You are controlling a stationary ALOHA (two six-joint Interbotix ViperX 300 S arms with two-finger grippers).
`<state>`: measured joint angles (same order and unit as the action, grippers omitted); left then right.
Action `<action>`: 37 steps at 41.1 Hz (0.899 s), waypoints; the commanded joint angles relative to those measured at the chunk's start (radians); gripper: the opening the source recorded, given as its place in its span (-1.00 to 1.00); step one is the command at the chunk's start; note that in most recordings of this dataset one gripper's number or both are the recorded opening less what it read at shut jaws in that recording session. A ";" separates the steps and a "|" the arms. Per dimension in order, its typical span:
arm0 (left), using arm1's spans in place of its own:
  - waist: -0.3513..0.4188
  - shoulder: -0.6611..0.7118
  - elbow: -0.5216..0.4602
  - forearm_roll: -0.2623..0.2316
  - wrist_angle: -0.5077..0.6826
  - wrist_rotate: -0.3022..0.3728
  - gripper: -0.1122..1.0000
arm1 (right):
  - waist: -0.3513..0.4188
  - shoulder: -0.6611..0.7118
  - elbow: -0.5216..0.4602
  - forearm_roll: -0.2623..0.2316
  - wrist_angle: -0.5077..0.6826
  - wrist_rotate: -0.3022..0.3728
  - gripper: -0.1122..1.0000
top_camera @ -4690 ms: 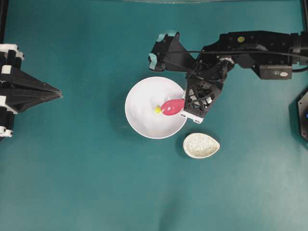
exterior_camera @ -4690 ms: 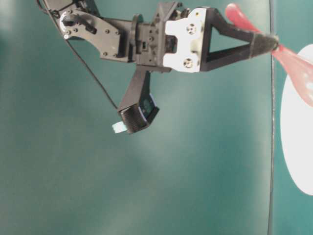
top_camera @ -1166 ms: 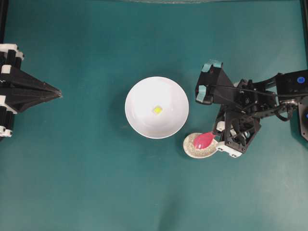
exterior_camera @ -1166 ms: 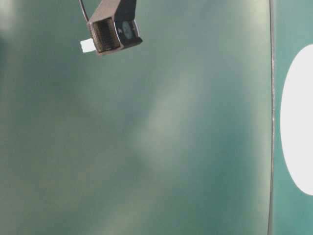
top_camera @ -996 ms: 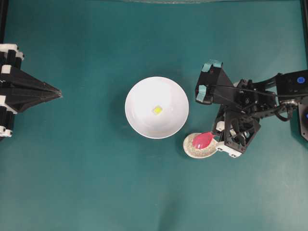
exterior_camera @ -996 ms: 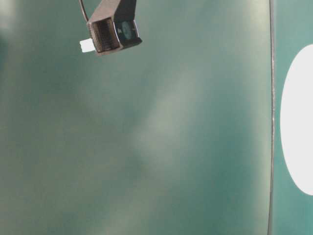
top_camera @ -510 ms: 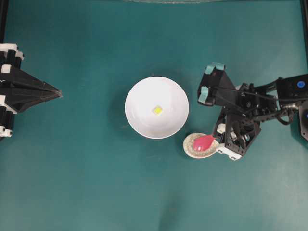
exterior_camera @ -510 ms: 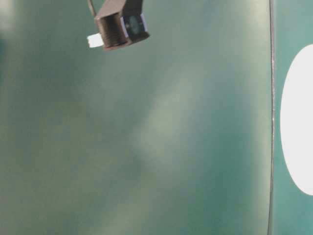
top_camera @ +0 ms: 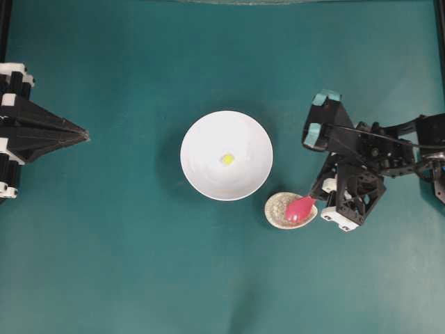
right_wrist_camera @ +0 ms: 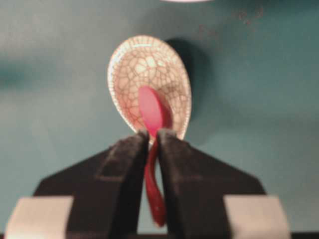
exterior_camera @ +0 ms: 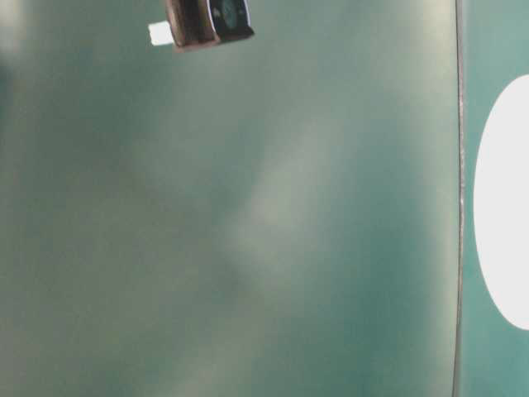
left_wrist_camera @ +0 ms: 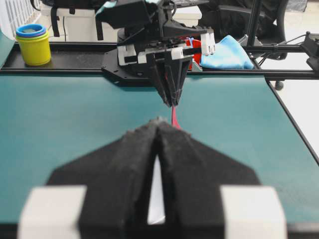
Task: Scoop the yellow hexagonal prism block from the bowl with a spoon using the right arm.
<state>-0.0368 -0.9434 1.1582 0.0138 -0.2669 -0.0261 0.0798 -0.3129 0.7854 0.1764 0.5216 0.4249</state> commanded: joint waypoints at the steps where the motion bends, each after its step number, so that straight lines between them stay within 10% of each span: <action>1: -0.006 0.005 -0.031 0.002 -0.011 -0.002 -0.75 | 0.005 -0.035 0.000 0.000 -0.023 0.008 -0.44; 37: -0.018 0.005 -0.034 0.000 -0.012 -0.002 -0.75 | 0.011 -0.037 0.008 -0.003 -0.043 0.018 -0.41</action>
<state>-0.0506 -0.9434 1.1536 0.0138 -0.2654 -0.0261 0.0844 -0.3313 0.8038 0.1764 0.4939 0.4464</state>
